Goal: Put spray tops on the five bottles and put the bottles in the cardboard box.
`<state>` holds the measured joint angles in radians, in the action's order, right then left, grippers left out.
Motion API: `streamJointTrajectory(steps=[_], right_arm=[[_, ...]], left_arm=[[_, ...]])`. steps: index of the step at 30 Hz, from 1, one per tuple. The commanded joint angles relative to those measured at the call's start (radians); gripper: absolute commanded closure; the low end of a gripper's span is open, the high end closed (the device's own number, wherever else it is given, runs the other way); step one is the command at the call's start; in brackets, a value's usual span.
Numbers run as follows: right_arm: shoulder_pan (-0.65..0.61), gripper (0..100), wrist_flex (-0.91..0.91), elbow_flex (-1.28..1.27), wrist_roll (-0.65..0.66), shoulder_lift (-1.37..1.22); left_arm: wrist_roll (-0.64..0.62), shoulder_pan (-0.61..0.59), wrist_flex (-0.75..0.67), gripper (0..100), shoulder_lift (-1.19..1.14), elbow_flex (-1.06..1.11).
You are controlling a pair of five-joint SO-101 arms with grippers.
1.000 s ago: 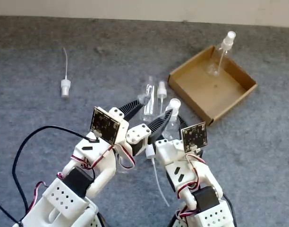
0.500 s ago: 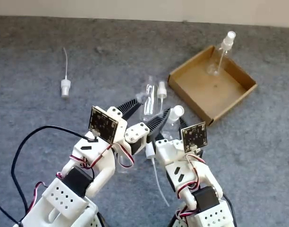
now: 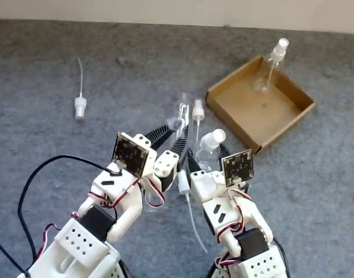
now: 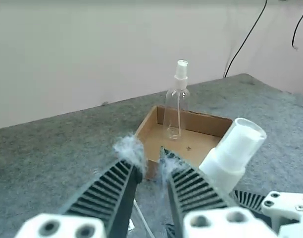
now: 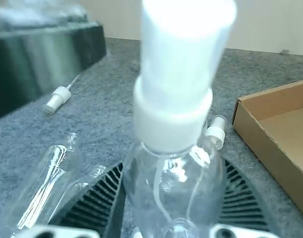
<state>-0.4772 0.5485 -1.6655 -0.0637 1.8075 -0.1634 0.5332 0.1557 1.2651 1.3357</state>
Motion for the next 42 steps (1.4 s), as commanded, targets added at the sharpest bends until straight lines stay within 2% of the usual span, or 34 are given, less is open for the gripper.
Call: streamJointTrajectory(steps=[1, 10, 15, 25, 31, 42], right_arm=[[-0.001, 80.0, -0.024, -0.107, 0.003, 0.013], [-0.001, 80.0, -0.024, -0.107, 0.011, 0.013], [0.002, 80.0, -0.022, -0.104, 0.212, 0.013], [0.004, 80.0, -0.018, -0.104, 0.235, 0.013], [0.001, 80.0, -0.016, -0.11, 0.436, 0.013], [-0.001, 80.0, -0.016, -0.11, 0.451, 0.01]], left_arm=[[0.008, -0.041, -0.118, 99, 0.021, 0.03], [0.006, -0.064, -0.138, 99, 0.022, 0.067], [0.002, -0.127, -0.138, 99, 0.022, 0.067], [0.002, -0.128, -0.138, 99, 0.022, 0.099], [0.002, -0.128, -0.138, 99, 0.022, 0.108], [0.002, -0.128, -0.138, 99, 0.022, 0.11]])
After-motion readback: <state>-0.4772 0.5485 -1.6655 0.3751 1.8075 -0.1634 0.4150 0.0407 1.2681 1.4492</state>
